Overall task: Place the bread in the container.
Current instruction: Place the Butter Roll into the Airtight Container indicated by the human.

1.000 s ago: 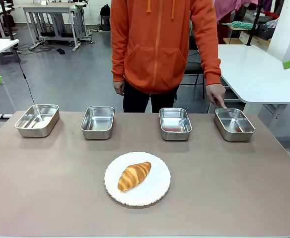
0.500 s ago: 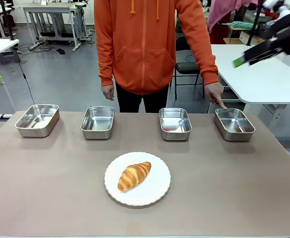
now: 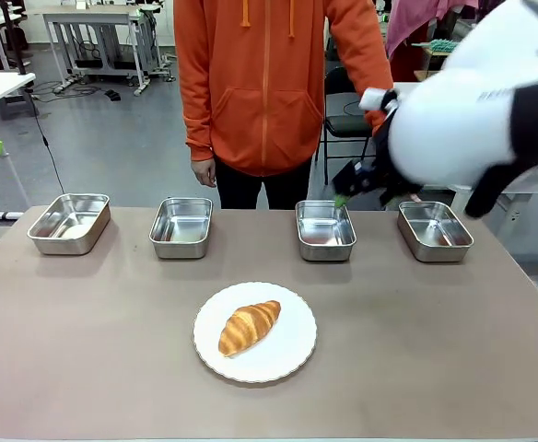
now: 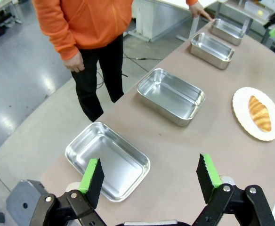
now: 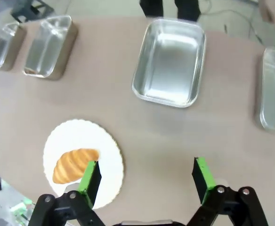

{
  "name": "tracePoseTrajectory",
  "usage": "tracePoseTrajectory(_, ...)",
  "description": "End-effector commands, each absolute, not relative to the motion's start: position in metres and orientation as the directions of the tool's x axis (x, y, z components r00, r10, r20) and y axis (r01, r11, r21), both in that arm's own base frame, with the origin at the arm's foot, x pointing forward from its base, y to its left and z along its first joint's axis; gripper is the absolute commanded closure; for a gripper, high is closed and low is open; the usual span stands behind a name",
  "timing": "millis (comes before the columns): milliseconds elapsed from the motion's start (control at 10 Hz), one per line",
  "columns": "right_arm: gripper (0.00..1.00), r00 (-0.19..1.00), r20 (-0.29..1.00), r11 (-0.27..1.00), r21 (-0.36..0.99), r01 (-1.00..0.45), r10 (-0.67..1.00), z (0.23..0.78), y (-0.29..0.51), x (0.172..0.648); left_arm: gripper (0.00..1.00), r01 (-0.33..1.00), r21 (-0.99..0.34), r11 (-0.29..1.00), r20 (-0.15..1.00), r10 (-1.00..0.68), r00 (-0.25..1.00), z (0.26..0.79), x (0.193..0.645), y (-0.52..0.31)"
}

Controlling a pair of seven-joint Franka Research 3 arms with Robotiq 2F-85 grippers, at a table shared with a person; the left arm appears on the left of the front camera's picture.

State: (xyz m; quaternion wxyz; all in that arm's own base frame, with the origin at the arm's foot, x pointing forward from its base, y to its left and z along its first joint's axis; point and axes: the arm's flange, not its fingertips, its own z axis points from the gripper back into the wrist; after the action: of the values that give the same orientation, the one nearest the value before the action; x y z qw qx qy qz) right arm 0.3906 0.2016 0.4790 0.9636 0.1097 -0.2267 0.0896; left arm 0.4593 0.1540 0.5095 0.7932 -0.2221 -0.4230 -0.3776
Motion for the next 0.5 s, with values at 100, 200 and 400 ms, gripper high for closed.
tracePoseTrajectory(100,0.0,0.967,0.256,0.964,0.26,-0.058,-0.011,0.456,0.234,0.392,0.0,0.788,-0.028,0.615,0.844,-0.408,0.348,0.511,0.458,0.154)
tracePoseTrajectory(200,0.0,0.911,0.402,0.973,0.16,-0.165,0.089,0.46,0.223,0.382,0.0,0.788,-0.028,0.615,0.844,-0.408,0.348,0.511,0.458,0.154)
tracePoseTrajectory(400,0.0,0.911,0.402,0.973,0.16,-0.165,0.089,0.46,0.223,0.382,0.0,0.788,-0.028,0.615,0.844,-0.408,0.348,0.511,0.458,0.154)
